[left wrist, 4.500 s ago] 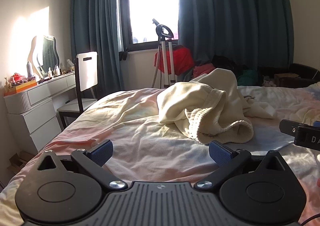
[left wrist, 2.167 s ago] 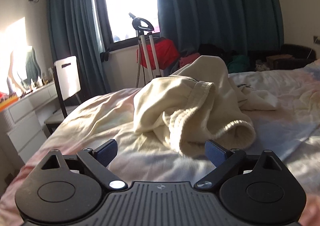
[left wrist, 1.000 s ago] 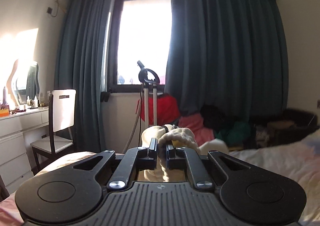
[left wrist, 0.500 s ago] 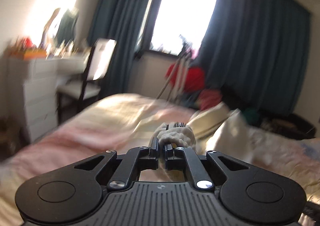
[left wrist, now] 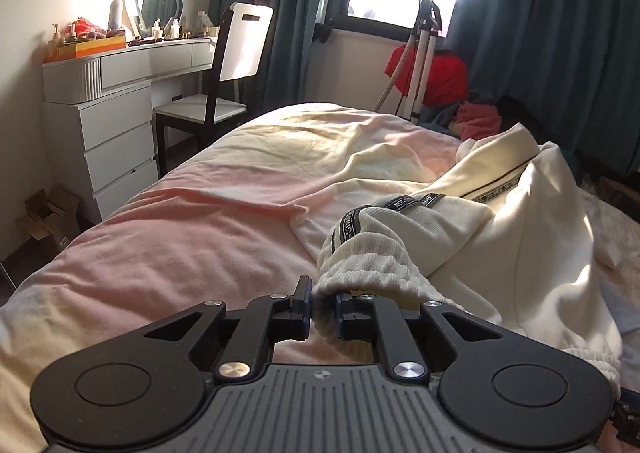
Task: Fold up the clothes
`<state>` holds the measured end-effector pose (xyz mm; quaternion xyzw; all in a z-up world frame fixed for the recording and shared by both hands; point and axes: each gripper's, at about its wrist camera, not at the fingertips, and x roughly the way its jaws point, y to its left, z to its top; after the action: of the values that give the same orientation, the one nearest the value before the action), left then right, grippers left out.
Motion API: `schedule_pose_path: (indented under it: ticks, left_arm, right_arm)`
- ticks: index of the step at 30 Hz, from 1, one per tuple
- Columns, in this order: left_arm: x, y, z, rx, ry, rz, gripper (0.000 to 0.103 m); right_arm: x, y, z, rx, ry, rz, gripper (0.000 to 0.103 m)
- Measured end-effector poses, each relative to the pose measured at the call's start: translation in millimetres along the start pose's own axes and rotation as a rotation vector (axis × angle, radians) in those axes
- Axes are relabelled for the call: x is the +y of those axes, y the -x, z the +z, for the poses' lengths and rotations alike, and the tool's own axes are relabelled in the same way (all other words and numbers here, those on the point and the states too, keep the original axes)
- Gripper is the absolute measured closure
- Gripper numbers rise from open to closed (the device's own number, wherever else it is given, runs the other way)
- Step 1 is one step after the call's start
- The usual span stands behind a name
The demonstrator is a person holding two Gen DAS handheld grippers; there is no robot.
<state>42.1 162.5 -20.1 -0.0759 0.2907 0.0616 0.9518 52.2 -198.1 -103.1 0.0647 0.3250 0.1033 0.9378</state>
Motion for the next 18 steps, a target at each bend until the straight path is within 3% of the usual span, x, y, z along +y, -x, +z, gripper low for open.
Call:
schedule_pose_path:
  ticks: [3, 5, 6, 7, 9, 13, 16, 18]
  left_arm:
    - [-1, -6, 3, 0.007, -0.014, -0.009, 0.089]
    - [-3, -8, 3, 0.016, -0.037, -0.017, 0.086]
    - [-4, -9, 3, 0.02, -0.048, -0.02, 0.084]
    - [-5, -10, 3, 0.025, -0.059, -0.024, 0.083]
    - [-7, -10, 3, 0.03, -0.082, -0.025, 0.079]
    - [-9, -4, 2, 0.021, -0.102, -0.041, 0.071]
    - [-1, -1, 6, 0.018, -0.011, -0.081, 0.071]
    - [4, 0, 8, 0.005, 0.051, -0.096, 0.071]
  right_arm:
    - [-7, -8, 0, -0.019, -0.034, -0.002, 0.052]
    - [-8, -7, 3, -0.036, -0.029, -0.009, 0.059]
    - [-8, -7, 5, -0.044, -0.027, -0.012, 0.075]
    - [-8, -6, 7, -0.053, -0.025, -0.015, 0.085]
    - [-8, -5, 11, -0.069, -0.021, -0.022, 0.089]
    - [11, 34, 20, -0.197, 0.107, -0.072, 0.089]
    - [34, 69, 21, -0.313, 0.273, -0.122, 0.089]
    - [44, 81, 15, -0.309, 0.352, -0.131, 0.089]
